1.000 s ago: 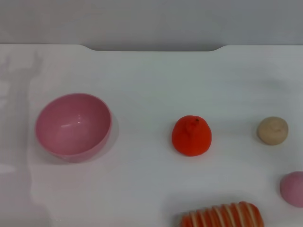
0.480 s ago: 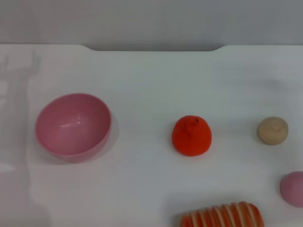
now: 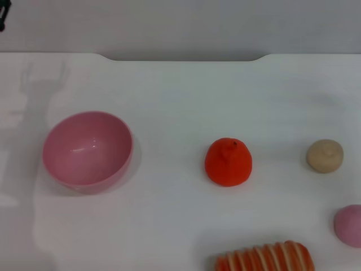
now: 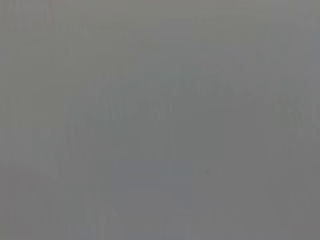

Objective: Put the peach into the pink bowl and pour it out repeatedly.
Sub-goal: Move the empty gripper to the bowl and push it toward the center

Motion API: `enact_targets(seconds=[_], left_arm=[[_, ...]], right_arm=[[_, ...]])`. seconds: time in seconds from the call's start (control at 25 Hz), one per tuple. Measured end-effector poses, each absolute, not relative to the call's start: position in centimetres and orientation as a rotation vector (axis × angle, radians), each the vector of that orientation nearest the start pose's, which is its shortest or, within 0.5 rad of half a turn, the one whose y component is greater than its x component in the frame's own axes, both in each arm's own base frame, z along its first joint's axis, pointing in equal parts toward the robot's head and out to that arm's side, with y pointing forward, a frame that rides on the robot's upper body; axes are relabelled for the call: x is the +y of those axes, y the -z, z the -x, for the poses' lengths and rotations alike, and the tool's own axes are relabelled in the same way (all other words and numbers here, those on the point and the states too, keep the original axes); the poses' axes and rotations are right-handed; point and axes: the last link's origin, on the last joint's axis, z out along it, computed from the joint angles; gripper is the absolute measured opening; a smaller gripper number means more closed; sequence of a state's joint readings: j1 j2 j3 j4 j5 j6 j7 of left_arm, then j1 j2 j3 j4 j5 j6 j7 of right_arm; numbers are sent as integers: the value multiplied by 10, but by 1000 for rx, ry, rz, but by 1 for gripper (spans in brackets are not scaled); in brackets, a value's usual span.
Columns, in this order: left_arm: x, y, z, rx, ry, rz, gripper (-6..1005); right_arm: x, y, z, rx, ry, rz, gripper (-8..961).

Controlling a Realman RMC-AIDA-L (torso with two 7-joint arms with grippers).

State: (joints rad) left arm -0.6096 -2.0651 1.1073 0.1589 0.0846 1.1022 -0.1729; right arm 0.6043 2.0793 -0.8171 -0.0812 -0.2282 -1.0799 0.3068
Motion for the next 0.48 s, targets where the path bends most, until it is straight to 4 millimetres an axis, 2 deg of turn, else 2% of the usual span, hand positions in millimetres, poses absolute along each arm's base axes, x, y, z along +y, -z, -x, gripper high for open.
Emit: enact_targets(seconds=[0.2,0.48], left_arm=[[404,-50,301,-379,653,1425,814],[405,-47,300,-369,632,1439,814]], right_arm=[[385,-57,-335,671,-803,1219,650],[386,-59,-335,666,-805,1215,649]])
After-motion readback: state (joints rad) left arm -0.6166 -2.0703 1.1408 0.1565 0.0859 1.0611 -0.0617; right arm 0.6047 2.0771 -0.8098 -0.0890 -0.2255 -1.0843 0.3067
